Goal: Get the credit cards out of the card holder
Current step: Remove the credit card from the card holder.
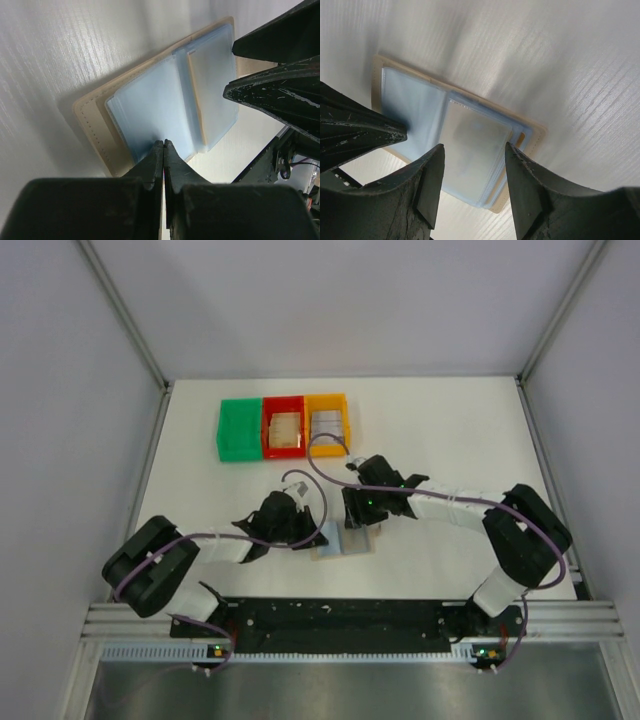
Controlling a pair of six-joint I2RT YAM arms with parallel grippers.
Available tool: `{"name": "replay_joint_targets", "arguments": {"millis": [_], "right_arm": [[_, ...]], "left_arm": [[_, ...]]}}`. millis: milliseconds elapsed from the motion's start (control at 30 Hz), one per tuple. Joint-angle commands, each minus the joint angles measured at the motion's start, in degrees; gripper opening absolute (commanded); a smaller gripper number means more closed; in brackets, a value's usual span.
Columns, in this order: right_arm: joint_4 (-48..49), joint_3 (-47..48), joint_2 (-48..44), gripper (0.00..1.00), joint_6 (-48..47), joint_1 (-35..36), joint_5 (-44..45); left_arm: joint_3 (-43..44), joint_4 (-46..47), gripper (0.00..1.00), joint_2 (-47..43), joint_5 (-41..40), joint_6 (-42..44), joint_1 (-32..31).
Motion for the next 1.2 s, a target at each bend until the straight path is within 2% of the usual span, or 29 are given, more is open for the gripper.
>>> {"name": "replay_joint_targets", "arguments": {"millis": [0, 233, 400, 767, 933, 1167], "right_arm": [[1.5, 2.3, 1.3, 0.51, -0.9, -0.2, -0.9], [1.7, 2.4, 1.2, 0.45, -0.7, -0.2, -2.1], [1.7, 2.3, 1.7, 0.37, -0.2, -0.2, -2.6], [3.8, 2.2, 3.1, 0.35, 1.5, 0.0, -5.6], [7.6, 1.3, 4.5, 0.36, 4.2, 0.1, -10.0], [15.3, 0.4, 5.6, 0.36, 10.0, 0.2, -15.1]], "left_arm": [[-0.7, 1.7, 0.00, 0.6, -0.7, 0.1, -0.1], [-0.5, 1.8, 0.00, 0.8, -0.2, 0.1, -0.1], [-0.4, 1.8, 0.00, 1.0, 0.0, 0.1, -0.1], [-0.2, 1.9, 0.00, 0.7, 0.2, 0.1, -0.2], [-0.7, 2.8, 0.00, -0.3, 0.4, -0.2, -0.1], [-5.0, 5.5, 0.04, -9.0, -3.2, -2.3, 0.0]]}}
